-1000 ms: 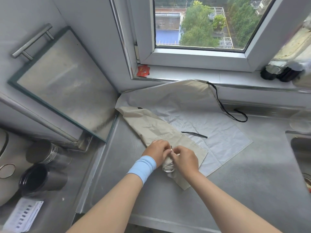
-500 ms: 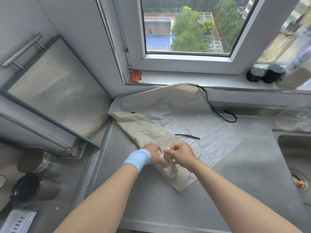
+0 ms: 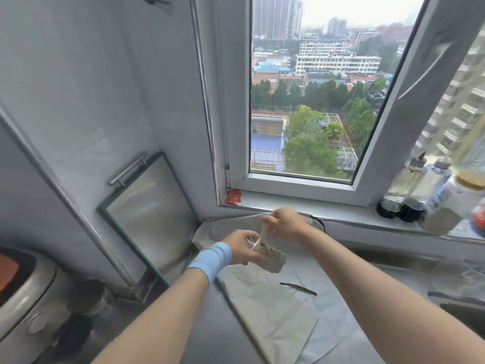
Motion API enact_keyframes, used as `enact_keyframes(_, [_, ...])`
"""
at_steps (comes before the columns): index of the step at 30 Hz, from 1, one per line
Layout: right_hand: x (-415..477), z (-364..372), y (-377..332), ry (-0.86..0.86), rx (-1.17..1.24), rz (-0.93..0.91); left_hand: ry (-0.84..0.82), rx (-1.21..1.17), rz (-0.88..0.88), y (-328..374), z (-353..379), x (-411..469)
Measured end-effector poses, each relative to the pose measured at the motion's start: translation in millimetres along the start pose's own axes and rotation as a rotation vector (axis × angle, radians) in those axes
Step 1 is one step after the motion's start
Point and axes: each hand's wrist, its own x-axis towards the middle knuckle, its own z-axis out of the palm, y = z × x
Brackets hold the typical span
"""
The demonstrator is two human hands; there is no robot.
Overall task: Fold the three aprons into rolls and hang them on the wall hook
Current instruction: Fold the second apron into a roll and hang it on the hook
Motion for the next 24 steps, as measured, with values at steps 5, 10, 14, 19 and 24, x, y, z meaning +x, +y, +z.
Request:
enact_keyframes(5, [14,-17,-47,0.073,0.298,-0.001,0.185,-0.359,0.069,45,-26,-15])
enact_keyframes(10, [18,-37,-84,0.013,0.362,-0.056,0.203,-0.330,0.093,55,-59,-30])
enact_keyframes(14, [21,-49,-112,-0.009,0.413,-0.064,0.424,-0.145,0.109,54,-88,-36])
enact_keyframes(19, [23,-53,-145,0.019,0.395,-0.108,0.470,-0.168,0.170,62,-108,-35])
enact_keyframes(24, [28,-53,-165,-0.010,0.512,-0.092,0.270,-0.137,0.135,66,-126,-42])
